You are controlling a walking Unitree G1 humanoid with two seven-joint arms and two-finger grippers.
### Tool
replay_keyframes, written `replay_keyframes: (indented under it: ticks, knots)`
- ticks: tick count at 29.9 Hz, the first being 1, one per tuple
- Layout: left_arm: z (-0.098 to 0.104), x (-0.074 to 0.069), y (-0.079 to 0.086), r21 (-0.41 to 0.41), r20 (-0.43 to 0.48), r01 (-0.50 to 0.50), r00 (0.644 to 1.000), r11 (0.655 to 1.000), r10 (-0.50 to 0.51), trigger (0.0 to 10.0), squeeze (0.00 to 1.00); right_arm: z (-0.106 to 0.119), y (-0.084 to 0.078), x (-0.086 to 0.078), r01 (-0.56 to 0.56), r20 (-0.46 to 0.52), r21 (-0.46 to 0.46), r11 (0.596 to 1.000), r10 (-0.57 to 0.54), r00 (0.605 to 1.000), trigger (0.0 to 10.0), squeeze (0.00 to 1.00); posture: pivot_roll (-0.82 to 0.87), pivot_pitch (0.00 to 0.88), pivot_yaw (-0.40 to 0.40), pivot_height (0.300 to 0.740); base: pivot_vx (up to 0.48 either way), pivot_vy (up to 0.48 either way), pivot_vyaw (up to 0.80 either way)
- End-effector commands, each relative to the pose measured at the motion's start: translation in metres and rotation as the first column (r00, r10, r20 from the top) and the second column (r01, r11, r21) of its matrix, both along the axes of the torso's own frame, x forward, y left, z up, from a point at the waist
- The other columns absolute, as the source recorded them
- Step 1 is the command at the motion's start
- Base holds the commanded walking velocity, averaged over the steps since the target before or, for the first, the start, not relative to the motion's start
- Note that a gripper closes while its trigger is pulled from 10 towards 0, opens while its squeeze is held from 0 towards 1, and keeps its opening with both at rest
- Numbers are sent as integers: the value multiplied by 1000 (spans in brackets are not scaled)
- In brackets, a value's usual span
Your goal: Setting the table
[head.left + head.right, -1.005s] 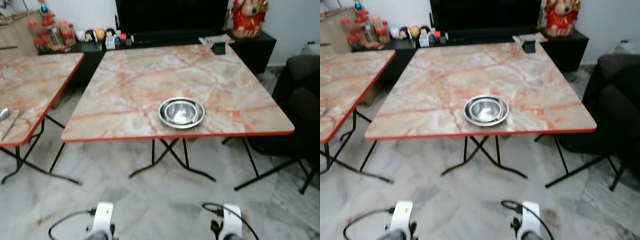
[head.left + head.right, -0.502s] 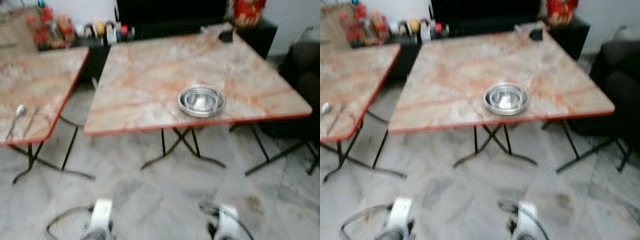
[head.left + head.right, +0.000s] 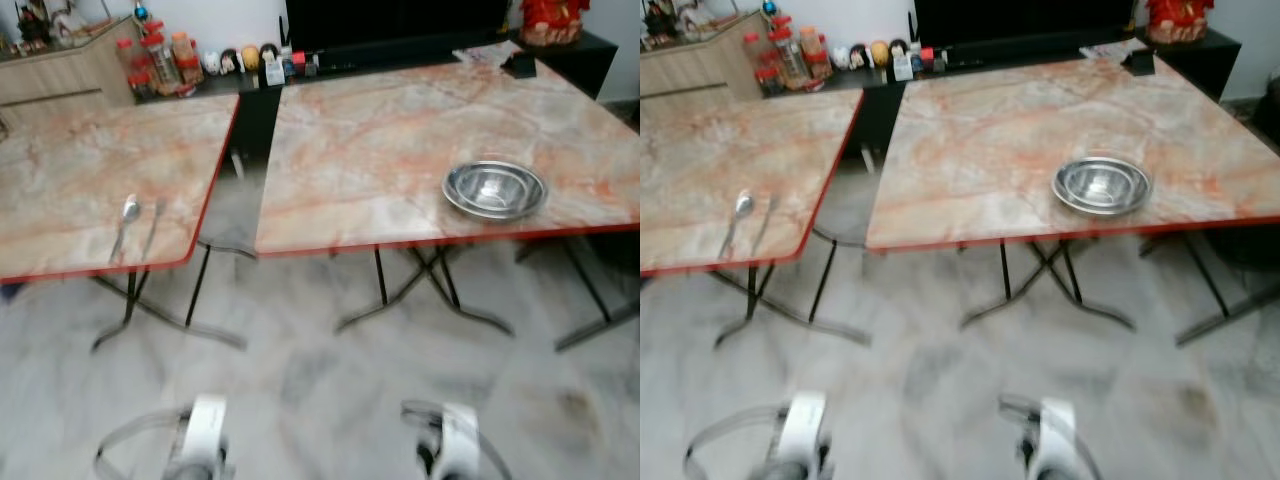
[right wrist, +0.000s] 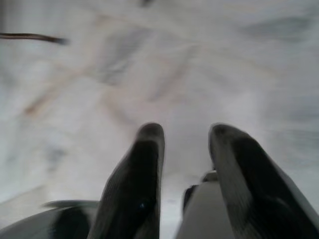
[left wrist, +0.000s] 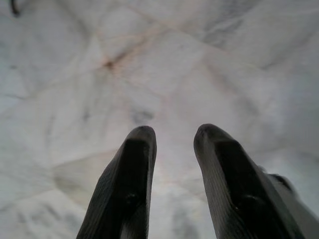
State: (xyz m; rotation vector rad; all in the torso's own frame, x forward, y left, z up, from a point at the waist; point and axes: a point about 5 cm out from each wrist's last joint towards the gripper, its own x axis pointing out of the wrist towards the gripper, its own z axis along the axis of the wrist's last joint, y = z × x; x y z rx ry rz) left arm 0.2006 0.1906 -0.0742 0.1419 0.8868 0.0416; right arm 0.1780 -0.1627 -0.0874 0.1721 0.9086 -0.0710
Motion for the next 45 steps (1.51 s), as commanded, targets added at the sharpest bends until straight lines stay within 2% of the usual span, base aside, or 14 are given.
replay_keyframes:
  ticks: [1, 22, 26, 34, 45]
  knots:
    - [1, 3, -3, 2, -2, 12, 1000, 1000, -12, 10000, 0, 1, -7, 1, 6, 0, -16, 1000, -6, 1000, 10000, 0, -209, 0, 119, 740, 0, 480, 0]
    - [0, 2, -4, -2, -4, 10, 1000, 1000, -10, 10000, 0, 3, -8, 4, -3, 12, -22, 1000, 4, 1000, 10000, 0, -211, 0, 116, 740, 0, 480, 0]
    - [0, 1, -1, 5, -7, 9, 1000, 1000, -9, 10000, 0, 3, -9, 5, -23, 17, -47, 999, 24, 1000, 10000, 0, -215, 0, 120, 740, 0, 480, 0]
    - [-2, -3, 0, 8, -18, 8, 1000, 1000, -8, 10000, 0, 3, -9, 4, -18, 14, -34, 999, 19, 1000, 10000, 0, -224, 0, 118, 740, 0, 480, 263]
    - [-4, -4, -12, -32, -26, 12, 1000, 999, -13, 10000, 0, 4, -18, 6, -59, 11, -56, 997, 60, 998, 10000, 0, -224, 0, 82, 740, 0, 436, 0]
